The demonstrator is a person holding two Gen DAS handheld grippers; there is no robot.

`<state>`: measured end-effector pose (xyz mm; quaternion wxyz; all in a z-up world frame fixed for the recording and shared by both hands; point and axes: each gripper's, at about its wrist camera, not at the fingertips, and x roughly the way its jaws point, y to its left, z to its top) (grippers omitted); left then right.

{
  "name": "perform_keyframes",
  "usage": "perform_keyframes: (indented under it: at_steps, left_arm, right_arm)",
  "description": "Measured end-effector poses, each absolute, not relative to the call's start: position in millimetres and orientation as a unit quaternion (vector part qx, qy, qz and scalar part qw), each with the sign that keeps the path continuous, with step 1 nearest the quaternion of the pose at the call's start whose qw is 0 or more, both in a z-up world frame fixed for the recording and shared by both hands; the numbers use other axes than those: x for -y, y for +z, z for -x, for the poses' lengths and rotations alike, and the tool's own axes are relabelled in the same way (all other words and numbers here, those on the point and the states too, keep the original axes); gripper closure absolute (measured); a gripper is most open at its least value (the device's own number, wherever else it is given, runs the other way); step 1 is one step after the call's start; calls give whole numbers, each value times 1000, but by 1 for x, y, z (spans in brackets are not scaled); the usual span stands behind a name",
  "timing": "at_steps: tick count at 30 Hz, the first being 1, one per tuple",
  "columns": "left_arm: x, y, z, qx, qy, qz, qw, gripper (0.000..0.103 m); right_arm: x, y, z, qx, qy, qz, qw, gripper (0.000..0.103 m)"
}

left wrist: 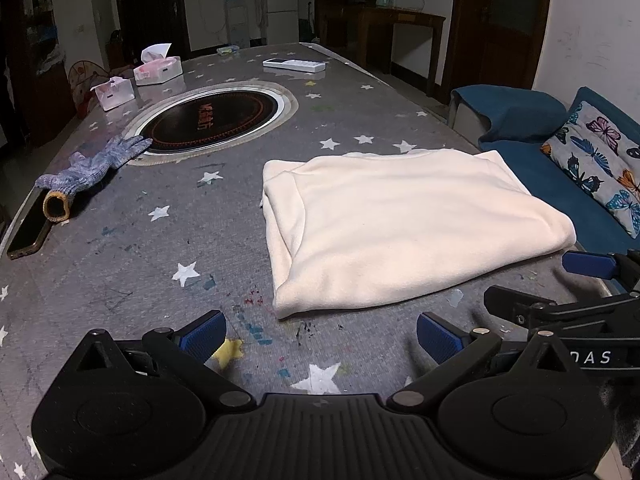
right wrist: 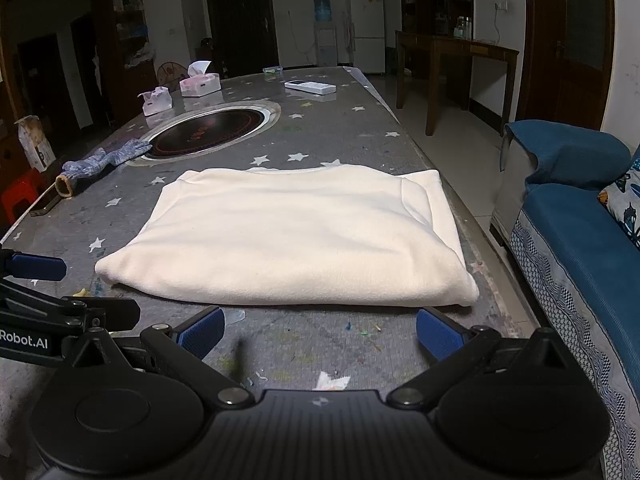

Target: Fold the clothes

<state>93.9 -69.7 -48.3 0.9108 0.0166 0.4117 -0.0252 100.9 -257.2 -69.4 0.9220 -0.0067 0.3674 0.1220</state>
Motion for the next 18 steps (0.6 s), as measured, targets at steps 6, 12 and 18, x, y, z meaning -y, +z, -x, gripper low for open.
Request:
perform_keyframes:
  at_steps: [6, 12, 18]
  left_arm:
    - [68, -51, -98, -415, -24, -12, 909, 0]
    - [67, -53, -101, -418, -23, -8, 908, 0]
    - [67, -54, -103, -418, -23, -8, 908, 0]
  right_arm:
    - [256, -72, -105, -372, 120, 8, 920, 0]
    - [255, -73, -108, -374, 120, 9, 920, 0]
    - [254, -75, -110, -376, 119, 7, 919, 0]
